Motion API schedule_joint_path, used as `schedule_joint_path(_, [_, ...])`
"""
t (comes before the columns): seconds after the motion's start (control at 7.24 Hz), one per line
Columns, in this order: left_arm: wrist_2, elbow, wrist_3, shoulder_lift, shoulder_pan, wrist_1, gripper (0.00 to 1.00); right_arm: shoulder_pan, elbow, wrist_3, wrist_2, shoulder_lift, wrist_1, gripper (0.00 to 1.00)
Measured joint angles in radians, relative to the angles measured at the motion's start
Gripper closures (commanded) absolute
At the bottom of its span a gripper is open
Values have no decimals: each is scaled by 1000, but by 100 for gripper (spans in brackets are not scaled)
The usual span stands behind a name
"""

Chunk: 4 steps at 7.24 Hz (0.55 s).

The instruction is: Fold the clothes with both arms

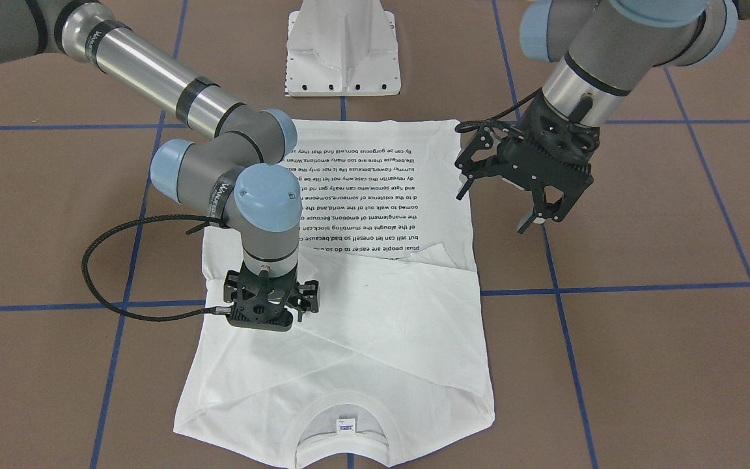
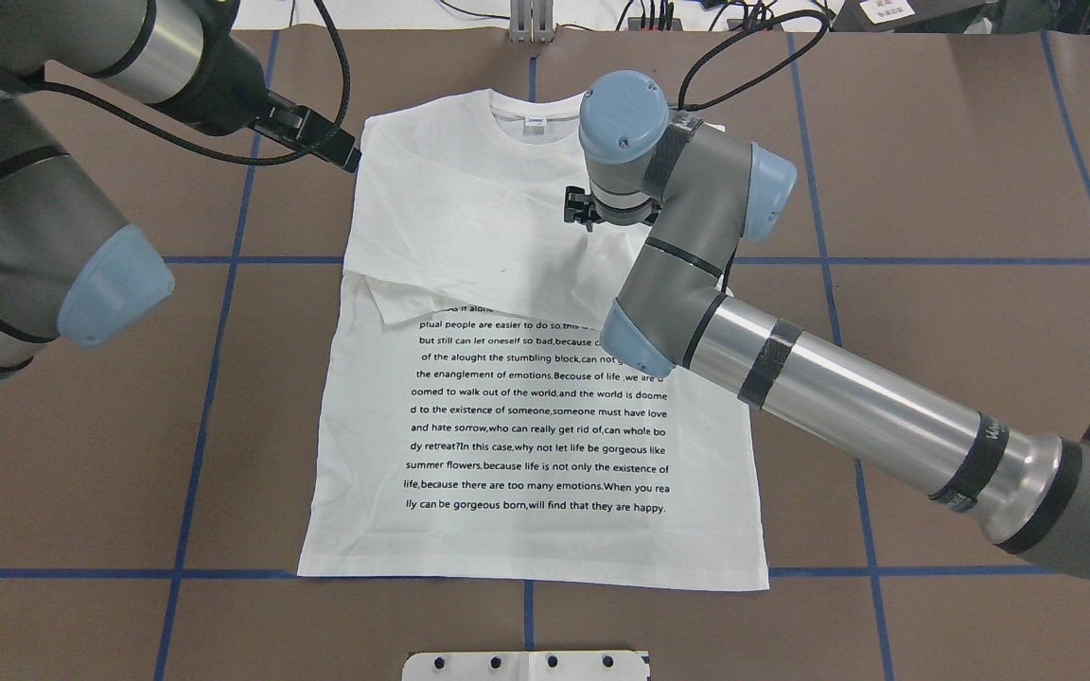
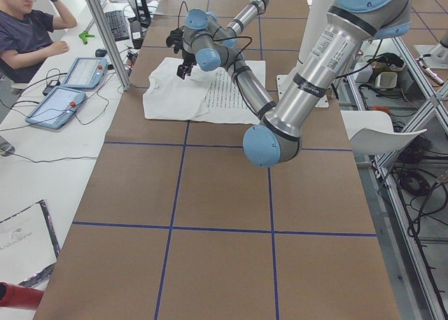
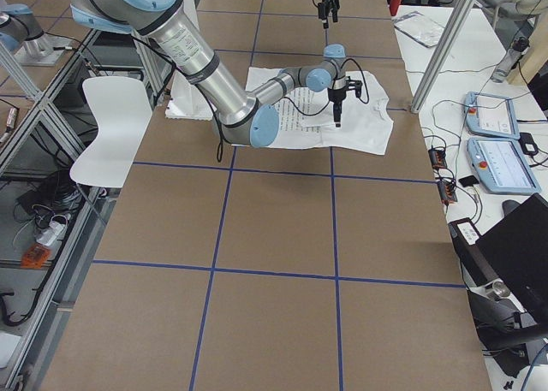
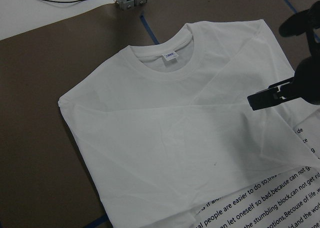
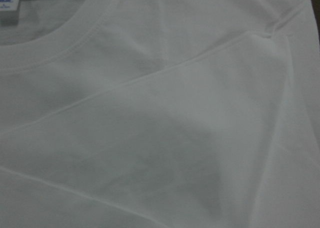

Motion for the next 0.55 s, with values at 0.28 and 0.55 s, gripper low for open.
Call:
schedule_joint_path(0.28, [0, 0, 0, -2, 1, 0, 0, -8, 6, -29, -12, -3, -59, 0])
schedule_joint_path(0.55, [1, 0, -1, -3, 1, 0, 0, -9, 16, -68, -15, -9, -124, 0])
